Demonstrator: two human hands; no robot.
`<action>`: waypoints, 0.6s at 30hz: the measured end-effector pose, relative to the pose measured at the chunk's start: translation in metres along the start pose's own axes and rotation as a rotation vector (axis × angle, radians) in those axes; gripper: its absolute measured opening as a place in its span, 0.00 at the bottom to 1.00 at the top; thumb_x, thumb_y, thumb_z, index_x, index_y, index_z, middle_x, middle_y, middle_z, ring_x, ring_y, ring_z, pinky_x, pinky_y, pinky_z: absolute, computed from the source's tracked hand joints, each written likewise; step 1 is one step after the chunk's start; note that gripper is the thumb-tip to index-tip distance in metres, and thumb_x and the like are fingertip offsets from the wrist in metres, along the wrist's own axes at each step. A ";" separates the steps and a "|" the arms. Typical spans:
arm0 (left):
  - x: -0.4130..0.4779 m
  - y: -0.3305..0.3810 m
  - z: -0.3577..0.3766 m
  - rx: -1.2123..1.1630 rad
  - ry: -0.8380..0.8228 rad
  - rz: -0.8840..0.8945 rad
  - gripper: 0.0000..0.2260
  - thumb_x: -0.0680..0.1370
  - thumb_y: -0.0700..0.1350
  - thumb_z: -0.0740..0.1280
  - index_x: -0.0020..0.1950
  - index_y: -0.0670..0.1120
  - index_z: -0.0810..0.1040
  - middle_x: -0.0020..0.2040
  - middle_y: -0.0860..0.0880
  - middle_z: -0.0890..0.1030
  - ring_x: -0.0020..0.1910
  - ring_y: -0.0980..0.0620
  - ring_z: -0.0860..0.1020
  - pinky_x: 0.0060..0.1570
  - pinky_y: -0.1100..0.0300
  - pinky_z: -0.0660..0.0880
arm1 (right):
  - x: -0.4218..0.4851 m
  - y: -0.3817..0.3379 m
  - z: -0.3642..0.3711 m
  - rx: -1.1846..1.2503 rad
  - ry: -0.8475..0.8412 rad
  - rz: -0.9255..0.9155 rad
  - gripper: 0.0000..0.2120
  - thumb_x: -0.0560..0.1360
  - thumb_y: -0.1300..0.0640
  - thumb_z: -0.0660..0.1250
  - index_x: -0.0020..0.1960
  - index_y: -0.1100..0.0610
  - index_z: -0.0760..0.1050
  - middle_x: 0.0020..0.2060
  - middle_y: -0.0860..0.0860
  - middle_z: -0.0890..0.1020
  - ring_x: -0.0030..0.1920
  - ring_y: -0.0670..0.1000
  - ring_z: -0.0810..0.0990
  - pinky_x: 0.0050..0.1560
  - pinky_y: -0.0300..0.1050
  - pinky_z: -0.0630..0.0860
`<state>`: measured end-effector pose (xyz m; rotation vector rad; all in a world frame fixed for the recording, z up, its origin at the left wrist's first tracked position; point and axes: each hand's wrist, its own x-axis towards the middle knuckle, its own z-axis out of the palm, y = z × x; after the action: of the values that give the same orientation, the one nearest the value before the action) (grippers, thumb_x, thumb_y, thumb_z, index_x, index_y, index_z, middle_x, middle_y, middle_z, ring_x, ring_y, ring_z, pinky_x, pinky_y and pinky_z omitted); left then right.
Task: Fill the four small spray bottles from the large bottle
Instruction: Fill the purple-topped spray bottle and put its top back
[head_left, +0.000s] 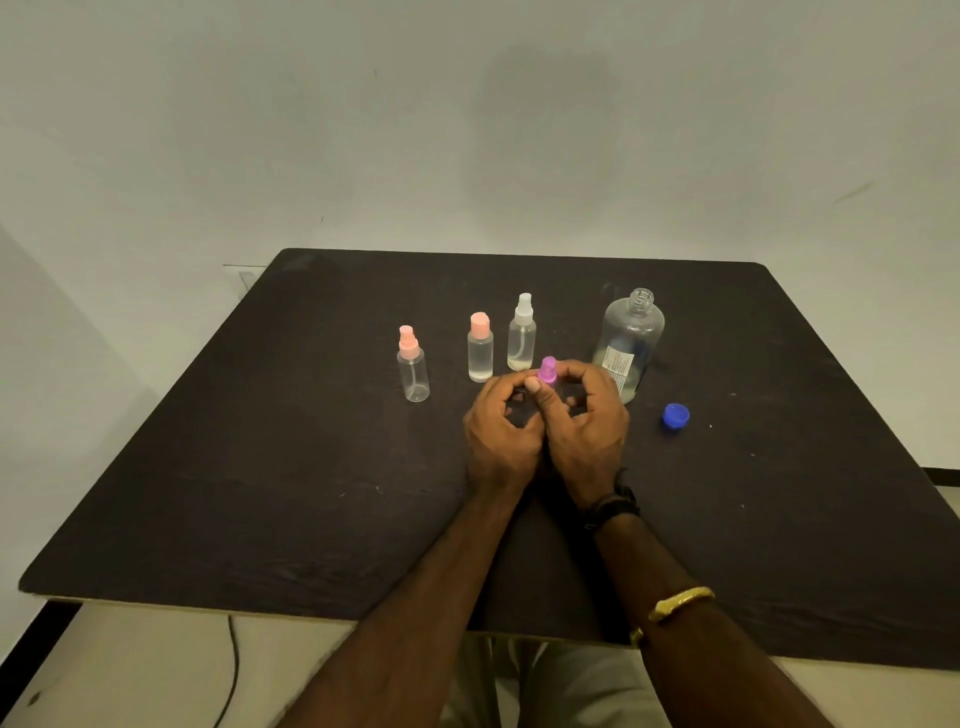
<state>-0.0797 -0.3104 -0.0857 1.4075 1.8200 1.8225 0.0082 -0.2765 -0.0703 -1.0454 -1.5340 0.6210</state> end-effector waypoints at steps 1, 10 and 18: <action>0.000 0.000 0.000 0.001 -0.007 -0.003 0.13 0.74 0.37 0.75 0.57 0.44 0.82 0.52 0.56 0.80 0.51 0.69 0.78 0.52 0.74 0.74 | 0.000 -0.001 0.000 0.000 -0.003 -0.020 0.09 0.76 0.51 0.74 0.53 0.49 0.78 0.49 0.42 0.80 0.51 0.46 0.79 0.48 0.51 0.79; -0.001 -0.004 -0.001 -0.011 -0.059 -0.015 0.15 0.76 0.39 0.73 0.62 0.45 0.80 0.55 0.55 0.81 0.53 0.62 0.79 0.56 0.67 0.77 | -0.003 0.005 0.001 -0.051 -0.042 -0.062 0.15 0.81 0.51 0.65 0.61 0.58 0.80 0.56 0.50 0.83 0.59 0.48 0.79 0.60 0.54 0.77; 0.000 -0.001 0.001 -0.036 -0.026 0.002 0.12 0.76 0.36 0.73 0.58 0.47 0.82 0.51 0.62 0.79 0.51 0.58 0.82 0.51 0.55 0.82 | 0.000 0.004 0.002 -0.012 -0.036 -0.004 0.14 0.75 0.48 0.74 0.56 0.52 0.75 0.64 0.48 0.77 0.61 0.49 0.78 0.54 0.55 0.80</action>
<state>-0.0794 -0.3097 -0.0870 1.4145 1.7654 1.8203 0.0072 -0.2744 -0.0739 -1.0452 -1.5724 0.6312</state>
